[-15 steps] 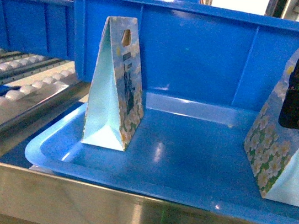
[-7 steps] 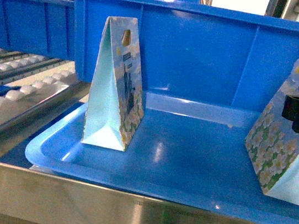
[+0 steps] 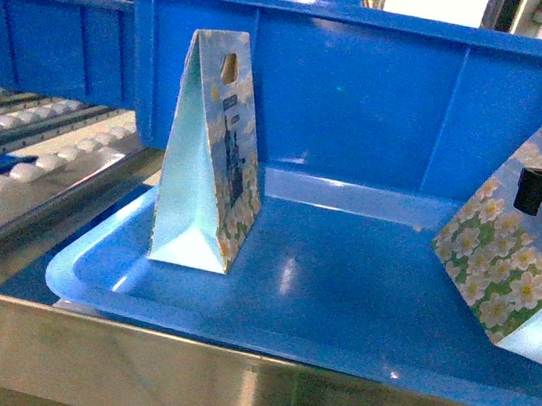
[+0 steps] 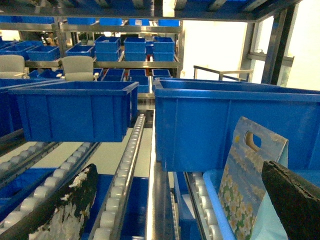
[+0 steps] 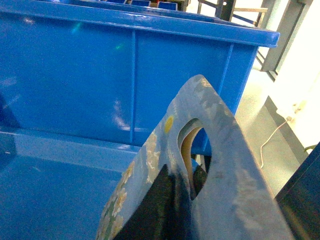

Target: Move flower gift bag to table near conveyor

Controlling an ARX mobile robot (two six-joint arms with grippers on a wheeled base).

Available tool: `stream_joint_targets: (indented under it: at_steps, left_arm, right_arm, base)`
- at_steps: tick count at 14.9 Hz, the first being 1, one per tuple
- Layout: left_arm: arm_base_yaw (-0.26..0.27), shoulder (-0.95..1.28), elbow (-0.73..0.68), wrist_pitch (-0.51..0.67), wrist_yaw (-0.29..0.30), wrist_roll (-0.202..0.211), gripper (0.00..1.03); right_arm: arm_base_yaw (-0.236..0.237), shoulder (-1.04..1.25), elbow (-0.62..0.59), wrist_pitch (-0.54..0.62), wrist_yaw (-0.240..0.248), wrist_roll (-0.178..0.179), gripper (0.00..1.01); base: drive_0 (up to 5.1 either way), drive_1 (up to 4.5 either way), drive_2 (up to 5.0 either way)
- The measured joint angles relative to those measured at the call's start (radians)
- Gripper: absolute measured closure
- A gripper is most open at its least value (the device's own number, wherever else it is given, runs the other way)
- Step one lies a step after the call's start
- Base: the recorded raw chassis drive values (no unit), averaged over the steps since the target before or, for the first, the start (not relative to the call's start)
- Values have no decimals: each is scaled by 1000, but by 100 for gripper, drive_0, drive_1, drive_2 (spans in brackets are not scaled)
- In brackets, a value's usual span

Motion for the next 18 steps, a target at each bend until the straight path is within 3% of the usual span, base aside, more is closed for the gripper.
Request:
stream_joint_targets:
  at_steps: [1,2,6,7,10,11,15,18]
  left_arm:
    - [0,0,0,0,0,0,5]
    - [0,0,0,0,0,0,5]
    - [0,0,0,0,0,0,5]
    - [0,0,0,0,0,0,5]
    - [0,0,0,0,0,0,5]
    - [0,0,0,0,0,0,5]
    - [0,0,0,0,0,0,5]
    - [0,0,0,0,0,0,5]
  right_arm:
    - [1,-14,0,-11,-6,3,96]
    - [10,-39,-2,-22,-8,10,99]
    - [56,-141,-38,-39,-19,16,99]
    - [37,-292,-80,-86,-61,11,99]
    - [-51,-442,-100,-146,-113,-15,99]
    - [-106,-519,-123,-185,-133,-23,99]
    - [-244,-702,-177,-281,-205,-50,99]
    - [-385,-919,-251,-416,-310,-85,99]
  base:
    - [0,0,0]
    - [0,0,0]
    - [0,0,0]
    - [0,0,0]
    - [0,0,0]
    - [0,0,0]
    - [0,0,0]
    - [0,0,0]
